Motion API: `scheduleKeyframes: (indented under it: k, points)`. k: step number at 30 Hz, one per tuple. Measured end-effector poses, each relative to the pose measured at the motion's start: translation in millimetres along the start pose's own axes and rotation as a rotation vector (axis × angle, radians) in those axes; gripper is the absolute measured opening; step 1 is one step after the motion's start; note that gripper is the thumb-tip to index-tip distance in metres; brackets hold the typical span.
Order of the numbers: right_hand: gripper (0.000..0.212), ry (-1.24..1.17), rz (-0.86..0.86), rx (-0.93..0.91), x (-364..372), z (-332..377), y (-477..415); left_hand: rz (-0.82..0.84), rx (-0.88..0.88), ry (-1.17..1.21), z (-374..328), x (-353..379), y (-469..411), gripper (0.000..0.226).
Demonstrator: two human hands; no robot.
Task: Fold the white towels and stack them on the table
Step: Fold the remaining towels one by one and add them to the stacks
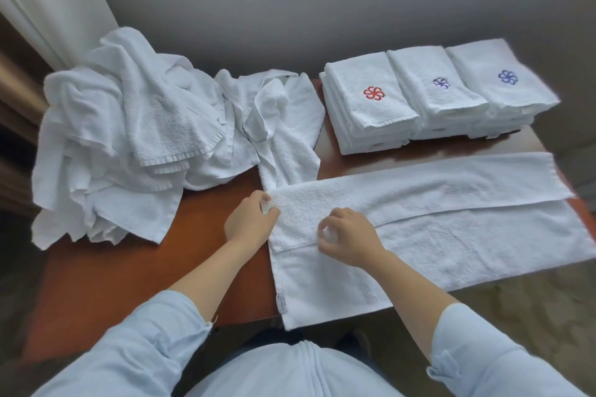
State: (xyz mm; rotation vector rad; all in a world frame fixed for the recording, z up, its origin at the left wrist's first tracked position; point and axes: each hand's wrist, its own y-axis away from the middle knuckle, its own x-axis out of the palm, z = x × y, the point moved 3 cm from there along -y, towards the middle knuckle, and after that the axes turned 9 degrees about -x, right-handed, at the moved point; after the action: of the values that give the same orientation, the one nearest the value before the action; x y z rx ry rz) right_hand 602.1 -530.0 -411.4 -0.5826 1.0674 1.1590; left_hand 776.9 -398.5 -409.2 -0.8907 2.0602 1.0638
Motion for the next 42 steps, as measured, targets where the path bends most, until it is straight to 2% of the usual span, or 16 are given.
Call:
scheduleKeyframes:
  k: [2,6,12,16,19,23,26,30,35,38,42]
  points:
    - [0.026,-0.040,-0.072,0.038,0.7,-0.6,3.5,-0.056,0.007,0.025,-1.4,-2.5,-3.8,0.031]
    - [0.033,-0.009,-0.069,0.076,3.8,-0.3,3.4,-0.068,0.020,0.020,-8.3,-2.2,-13.8,0.041]
    - [0.047,-0.096,0.095,0.060,13.1,0.6,7.6,0.028,0.002,-0.014,-14.8,3.6,-23.1,0.035]
    - [0.052,-0.098,0.069,0.147,13.8,-4.9,13.3,-0.058,0.015,-0.012,-17.1,1.1,-21.3,0.029]
    - [0.062,-0.070,0.190,0.143,17.9,-9.4,17.2,-0.130,0.029,-0.108,-16.9,-0.6,-17.9,0.041]
    - [0.060,-0.131,0.110,0.128,14.4,-19.0,29.7,-0.249,0.206,-0.222,-16.8,9.3,5.5,0.044]
    - [0.055,-0.110,0.061,0.056,14.1,-24.9,44.8,-0.141,0.337,-0.237,-14.1,29.3,29.8,0.035]
    - [0.054,-0.089,0.094,-0.024,17.8,-33.4,67.6,0.023,0.433,-0.256,-4.4,54.9,67.5,0.028]
    - [0.052,-0.079,0.120,-0.101,20.4,-40.5,92.5,0.133,0.483,-0.356,10.5,78.3,113.3,0.045]
    - [0.048,-0.040,0.112,-0.185,22.7,-44.3,106.6,0.131,0.447,-0.500,19.4,89.1,129.2,0.055]
    - [0.049,0.015,0.157,-0.228,27.2,-52.4,122.1,0.034,0.417,-0.566,16.1,97.3,141.0,0.039]
